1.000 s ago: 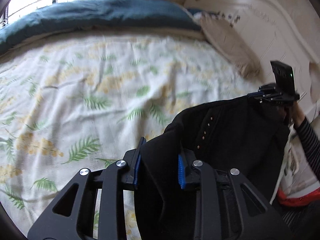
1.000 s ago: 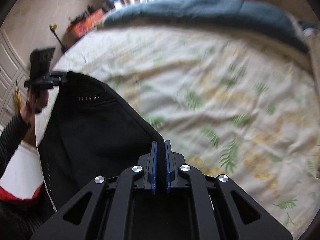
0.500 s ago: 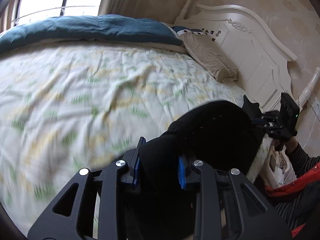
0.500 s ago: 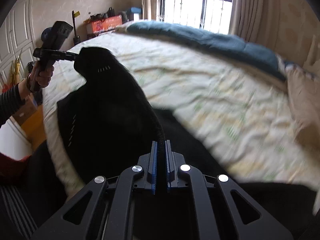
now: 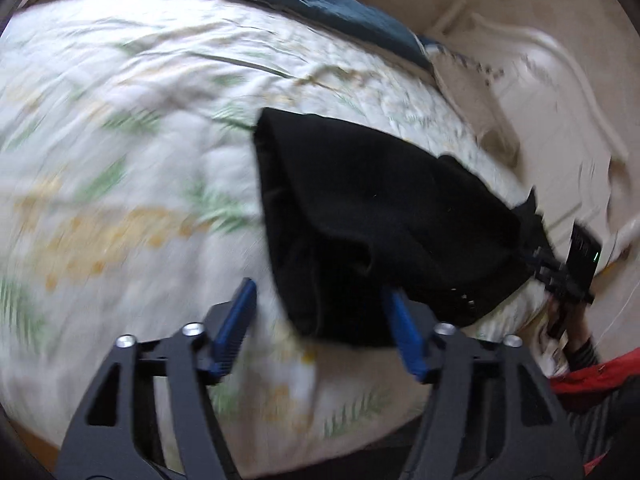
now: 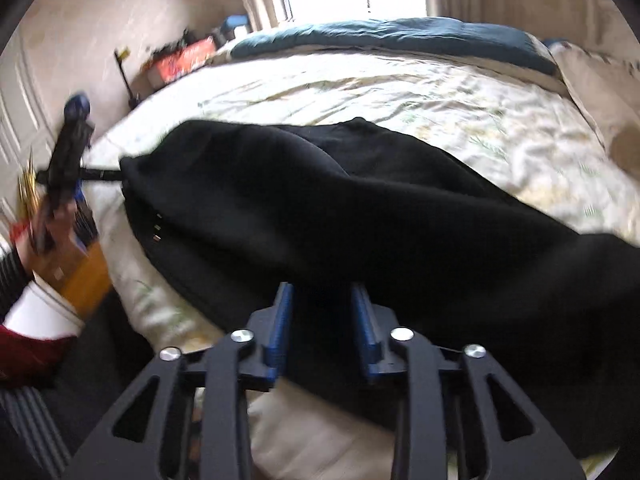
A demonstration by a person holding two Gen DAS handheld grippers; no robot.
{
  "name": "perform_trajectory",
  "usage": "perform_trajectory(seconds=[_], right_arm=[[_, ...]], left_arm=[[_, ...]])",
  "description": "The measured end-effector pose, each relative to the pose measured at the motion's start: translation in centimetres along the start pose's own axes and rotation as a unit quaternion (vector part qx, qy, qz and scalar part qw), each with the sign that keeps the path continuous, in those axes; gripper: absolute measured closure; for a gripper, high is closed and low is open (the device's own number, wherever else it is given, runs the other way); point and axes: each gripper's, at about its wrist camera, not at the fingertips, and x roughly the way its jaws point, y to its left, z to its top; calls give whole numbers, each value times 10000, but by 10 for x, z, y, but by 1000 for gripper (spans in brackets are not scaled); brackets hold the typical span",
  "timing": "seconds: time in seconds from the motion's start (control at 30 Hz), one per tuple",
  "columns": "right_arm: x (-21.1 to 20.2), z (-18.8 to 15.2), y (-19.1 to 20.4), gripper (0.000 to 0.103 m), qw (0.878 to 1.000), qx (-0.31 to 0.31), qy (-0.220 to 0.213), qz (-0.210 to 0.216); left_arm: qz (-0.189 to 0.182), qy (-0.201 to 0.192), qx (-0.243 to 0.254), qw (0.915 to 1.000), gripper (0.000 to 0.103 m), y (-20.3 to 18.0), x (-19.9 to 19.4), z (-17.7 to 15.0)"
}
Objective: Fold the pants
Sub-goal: 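Lift the trousers by the waistband with both grippers and fold one leg over the other, then lower the folded trousers onto the bed and open both grippers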
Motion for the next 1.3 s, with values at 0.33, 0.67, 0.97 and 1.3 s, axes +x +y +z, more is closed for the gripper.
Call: perform_trajectory(seconds=[0.33, 0.67, 0.97, 1.3], right_arm=[[-4, -27, -23, 53, 9636, 2264, -478, 1335], [14, -32, -22, 44, 9350, 3093, -581, 1638], [29, -28, -23, 44, 8995, 3827, -841, 1932], [44, -28, -31, 94, 8864, 4305, -794, 1506]], left_arm=[[-1002, -727, -1544, 9802, 36, -26, -7, -27], [-536, -889, -2369, 9660, 36, -31, 20, -32], [-98, -898, -2645, 9601, 53, -31, 38, -8], [188, -745, -2759, 9581, 92, -21, 41, -6]])
